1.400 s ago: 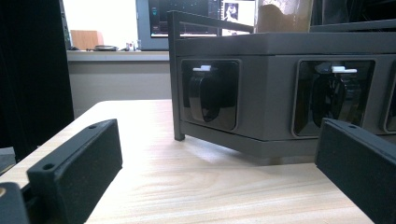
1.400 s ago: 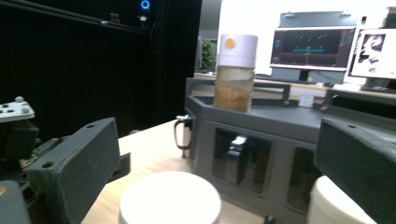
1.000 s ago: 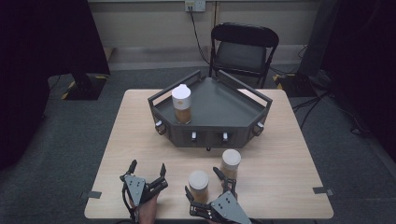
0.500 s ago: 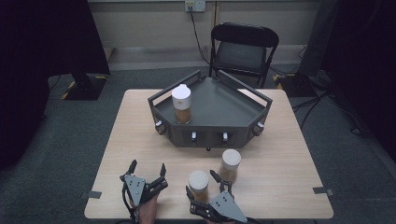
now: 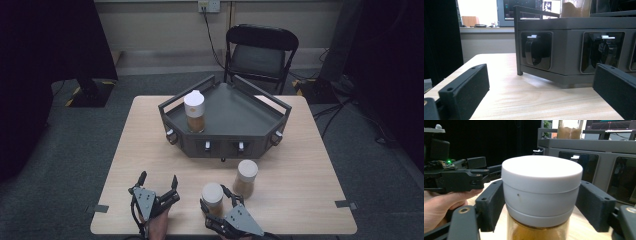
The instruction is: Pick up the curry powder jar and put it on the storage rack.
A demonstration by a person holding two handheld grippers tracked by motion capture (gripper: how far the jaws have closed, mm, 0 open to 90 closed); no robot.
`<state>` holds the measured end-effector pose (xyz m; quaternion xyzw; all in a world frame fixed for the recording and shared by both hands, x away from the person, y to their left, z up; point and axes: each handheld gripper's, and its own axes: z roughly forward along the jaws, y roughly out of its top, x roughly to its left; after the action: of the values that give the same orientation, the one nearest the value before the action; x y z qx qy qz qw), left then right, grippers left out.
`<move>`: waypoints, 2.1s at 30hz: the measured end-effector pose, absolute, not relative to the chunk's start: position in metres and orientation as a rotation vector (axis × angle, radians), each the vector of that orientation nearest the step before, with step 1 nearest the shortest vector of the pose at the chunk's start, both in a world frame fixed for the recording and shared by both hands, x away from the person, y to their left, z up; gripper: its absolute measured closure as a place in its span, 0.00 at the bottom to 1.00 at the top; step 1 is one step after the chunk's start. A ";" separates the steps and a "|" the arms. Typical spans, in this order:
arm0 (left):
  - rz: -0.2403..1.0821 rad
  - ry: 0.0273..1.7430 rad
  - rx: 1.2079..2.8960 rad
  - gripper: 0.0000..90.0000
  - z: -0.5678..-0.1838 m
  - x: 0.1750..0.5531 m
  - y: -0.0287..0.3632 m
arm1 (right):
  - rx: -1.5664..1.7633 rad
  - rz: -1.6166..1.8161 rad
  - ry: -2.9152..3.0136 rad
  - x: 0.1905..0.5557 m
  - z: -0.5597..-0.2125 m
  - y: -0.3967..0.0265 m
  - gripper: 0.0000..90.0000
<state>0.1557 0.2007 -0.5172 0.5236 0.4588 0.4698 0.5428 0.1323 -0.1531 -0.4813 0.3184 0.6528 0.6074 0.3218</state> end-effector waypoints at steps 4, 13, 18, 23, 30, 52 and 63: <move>1.115 1.089 1.243 0.00 -0.517 0.156 0.201 | 0.836 1.602 1.737 0.135 -0.482 -0.155 0.33; 1.115 1.090 1.243 0.00 -0.517 0.156 0.201 | 0.841 1.610 1.745 0.136 -0.482 -0.157 0.37; 1.116 1.090 1.243 0.00 -0.517 0.156 0.201 | 0.846 1.607 1.747 0.136 -0.481 -0.156 0.38; 1.118 1.092 1.242 0.00 -0.517 0.156 0.200 | 0.859 1.601 1.748 0.135 -0.479 -0.155 0.38; 1.118 1.092 1.242 0.00 -0.517 0.156 0.200 | 0.867 1.596 1.755 0.135 -0.477 -0.156 0.38; 1.118 1.092 1.242 0.00 -0.517 0.156 0.200 | 0.880 1.602 1.762 0.135 -0.466 -0.156 0.38; 1.118 1.092 1.242 0.00 -0.517 0.156 0.200 | 0.874 1.605 1.775 0.136 -0.458 -0.156 0.38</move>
<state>0.1556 0.2001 -0.5171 0.5229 0.4599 0.4706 0.5418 0.1358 -0.1564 -0.4576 0.3280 0.6663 0.6024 0.2925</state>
